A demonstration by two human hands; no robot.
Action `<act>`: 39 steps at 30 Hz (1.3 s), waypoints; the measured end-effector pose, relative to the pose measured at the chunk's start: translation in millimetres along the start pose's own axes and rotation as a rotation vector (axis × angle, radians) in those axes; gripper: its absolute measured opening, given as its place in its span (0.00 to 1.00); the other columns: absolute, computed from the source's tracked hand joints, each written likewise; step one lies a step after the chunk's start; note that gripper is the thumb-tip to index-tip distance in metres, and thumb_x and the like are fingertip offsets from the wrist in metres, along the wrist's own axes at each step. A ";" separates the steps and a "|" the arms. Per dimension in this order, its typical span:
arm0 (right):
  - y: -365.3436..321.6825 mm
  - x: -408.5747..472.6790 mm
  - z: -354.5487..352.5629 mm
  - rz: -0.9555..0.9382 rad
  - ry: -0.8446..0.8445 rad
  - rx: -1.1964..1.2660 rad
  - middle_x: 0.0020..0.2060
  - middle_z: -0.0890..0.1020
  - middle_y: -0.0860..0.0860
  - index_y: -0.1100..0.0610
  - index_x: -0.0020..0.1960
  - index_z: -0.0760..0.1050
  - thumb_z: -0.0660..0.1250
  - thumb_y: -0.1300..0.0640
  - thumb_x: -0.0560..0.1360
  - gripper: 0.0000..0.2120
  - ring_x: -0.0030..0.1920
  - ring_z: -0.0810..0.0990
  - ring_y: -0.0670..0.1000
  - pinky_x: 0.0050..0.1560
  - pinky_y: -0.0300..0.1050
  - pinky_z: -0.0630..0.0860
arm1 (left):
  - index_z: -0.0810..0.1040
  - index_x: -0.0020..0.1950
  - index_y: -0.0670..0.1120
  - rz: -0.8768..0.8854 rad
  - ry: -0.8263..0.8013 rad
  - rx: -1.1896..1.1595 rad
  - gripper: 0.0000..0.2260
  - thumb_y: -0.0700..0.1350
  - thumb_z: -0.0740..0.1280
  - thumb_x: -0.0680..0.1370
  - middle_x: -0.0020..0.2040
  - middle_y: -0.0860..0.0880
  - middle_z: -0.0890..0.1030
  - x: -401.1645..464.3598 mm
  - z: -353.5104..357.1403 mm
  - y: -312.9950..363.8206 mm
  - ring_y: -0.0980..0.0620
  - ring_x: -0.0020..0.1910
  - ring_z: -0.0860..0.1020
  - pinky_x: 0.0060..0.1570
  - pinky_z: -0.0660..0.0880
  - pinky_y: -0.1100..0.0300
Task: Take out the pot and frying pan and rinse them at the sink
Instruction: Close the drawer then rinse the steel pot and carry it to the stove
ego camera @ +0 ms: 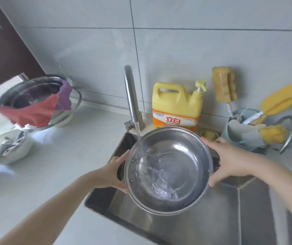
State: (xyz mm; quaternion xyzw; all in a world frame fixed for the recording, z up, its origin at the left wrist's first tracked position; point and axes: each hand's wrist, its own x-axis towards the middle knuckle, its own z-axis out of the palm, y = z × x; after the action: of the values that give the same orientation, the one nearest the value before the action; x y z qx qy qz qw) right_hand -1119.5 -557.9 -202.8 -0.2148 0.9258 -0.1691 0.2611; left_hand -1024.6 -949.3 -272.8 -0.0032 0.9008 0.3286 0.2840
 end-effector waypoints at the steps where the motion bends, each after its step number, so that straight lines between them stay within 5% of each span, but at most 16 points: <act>1: 1.4 -2.4 -3.1 0.023 -0.021 0.001 0.68 0.59 0.51 0.36 0.78 0.39 0.81 0.33 0.41 0.76 0.52 0.72 0.47 0.62 0.40 0.72 | 0.39 0.76 0.68 -0.001 -0.016 -0.005 0.63 0.65 0.81 0.56 0.73 0.56 0.56 -1.3 -5.1 3.3 0.55 0.73 0.57 0.74 0.55 0.54; 6: 3.2 -8.8 41.2 -0.043 -0.005 0.217 0.69 0.61 0.46 0.28 0.74 0.41 0.82 0.40 0.48 0.67 0.69 0.62 0.44 0.69 0.39 0.63 | 0.45 0.75 0.71 0.008 0.002 0.126 0.59 0.60 0.82 0.57 0.61 0.58 0.65 -17.1 -45.0 10.8 0.55 0.63 0.68 0.68 0.66 0.53; 9: -0.9 -5.3 85.3 -0.065 0.058 0.361 0.62 0.62 0.43 0.23 0.69 0.38 0.83 0.46 0.50 0.67 0.65 0.66 0.43 0.63 0.33 0.64 | 0.43 0.73 0.75 0.020 0.035 0.224 0.59 0.60 0.83 0.56 0.58 0.58 0.63 -27.3 -60.3 16.0 0.54 0.56 0.71 0.61 0.72 0.56; 13: -0.7 4.9 119.3 -0.035 0.212 0.402 0.62 0.58 0.42 0.31 0.75 0.36 0.84 0.48 0.52 0.70 0.59 0.74 0.49 0.47 0.23 0.68 | 0.37 0.73 0.72 0.069 0.184 0.373 0.63 0.60 0.82 0.55 0.57 0.55 0.61 -32.9 -61.5 19.7 0.53 0.44 0.76 0.52 0.75 0.55; 18: 12.2 -0.6 108.2 -0.055 0.416 0.270 0.66 0.54 0.41 0.28 0.73 0.34 0.84 0.45 0.53 0.69 0.52 0.73 0.43 0.52 0.35 0.70 | 0.27 0.71 0.69 0.097 0.427 0.462 0.65 0.64 0.79 0.57 0.57 0.52 0.59 -13.7 -19.3 21.0 0.49 0.46 0.74 0.46 0.74 0.57; 21: 25.4 -14.0 102.2 -0.035 0.493 0.135 0.67 0.54 0.41 0.26 0.71 0.31 0.83 0.45 0.57 0.68 0.50 0.73 0.44 0.52 0.39 0.72 | 0.32 0.76 0.63 0.130 0.576 0.436 0.66 0.64 0.79 0.55 0.58 0.48 0.63 2.6 11.6 19.8 0.44 0.49 0.77 0.45 0.77 0.53; 23: 31.1 -24.5 101.2 -0.030 0.571 0.063 0.66 0.56 0.43 0.26 0.70 0.30 0.84 0.49 0.57 0.69 0.50 0.74 0.46 0.52 0.42 0.75 | 0.41 0.79 0.56 0.196 0.698 0.456 0.68 0.63 0.82 0.51 0.56 0.42 0.71 10.2 29.5 20.1 0.41 0.42 0.80 0.37 0.79 0.52; 26: 37.0 -40.4 99.3 -0.111 0.765 -0.053 0.64 0.63 0.54 0.36 0.78 0.39 0.87 0.56 0.50 0.74 0.51 0.77 0.51 0.46 0.49 0.81 | 0.52 0.77 0.47 0.226 0.796 0.439 0.63 0.61 0.83 0.52 0.53 0.36 0.73 13.0 44.6 23.6 0.38 0.38 0.80 0.31 0.79 0.52; 29: 39.1 -54.5 91.1 -0.197 0.889 -0.145 0.61 0.67 0.61 0.45 0.79 0.50 0.87 0.61 0.48 0.69 0.55 0.72 0.54 0.52 0.51 0.77 | 0.53 0.74 0.44 0.321 0.918 0.420 0.56 0.53 0.83 0.56 0.53 0.36 0.70 12.4 48.9 29.1 0.37 0.37 0.79 0.30 0.78 0.51; 34: 36.3 -71.3 67.8 -0.227 0.968 -0.207 0.59 0.67 0.63 0.53 0.73 0.56 0.86 0.63 0.48 0.61 0.41 0.77 0.56 0.43 0.59 0.83 | 0.53 0.73 0.45 0.437 1.068 0.432 0.42 0.60 0.71 0.69 0.54 0.38 0.67 13.0 47.4 47.2 0.41 0.39 0.76 0.27 0.75 0.54; 39: 32.6 -77.2 53.8 -0.218 0.992 -0.220 0.60 0.66 0.64 0.51 0.75 0.55 0.86 0.65 0.46 0.65 0.50 0.73 0.57 0.51 0.57 0.78 | 0.51 0.76 0.46 0.370 0.958 0.363 0.58 0.55 0.83 0.57 0.54 0.39 0.68 20.1 46.0 54.7 0.39 0.38 0.78 0.30 0.77 0.54</act>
State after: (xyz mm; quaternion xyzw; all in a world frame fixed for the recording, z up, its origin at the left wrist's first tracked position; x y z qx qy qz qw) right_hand -1040.0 -503.5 -228.3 -0.2301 0.9228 -0.1784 -0.2524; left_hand -1028.6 -875.4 -279.5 0.0551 0.9571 0.1741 -0.2250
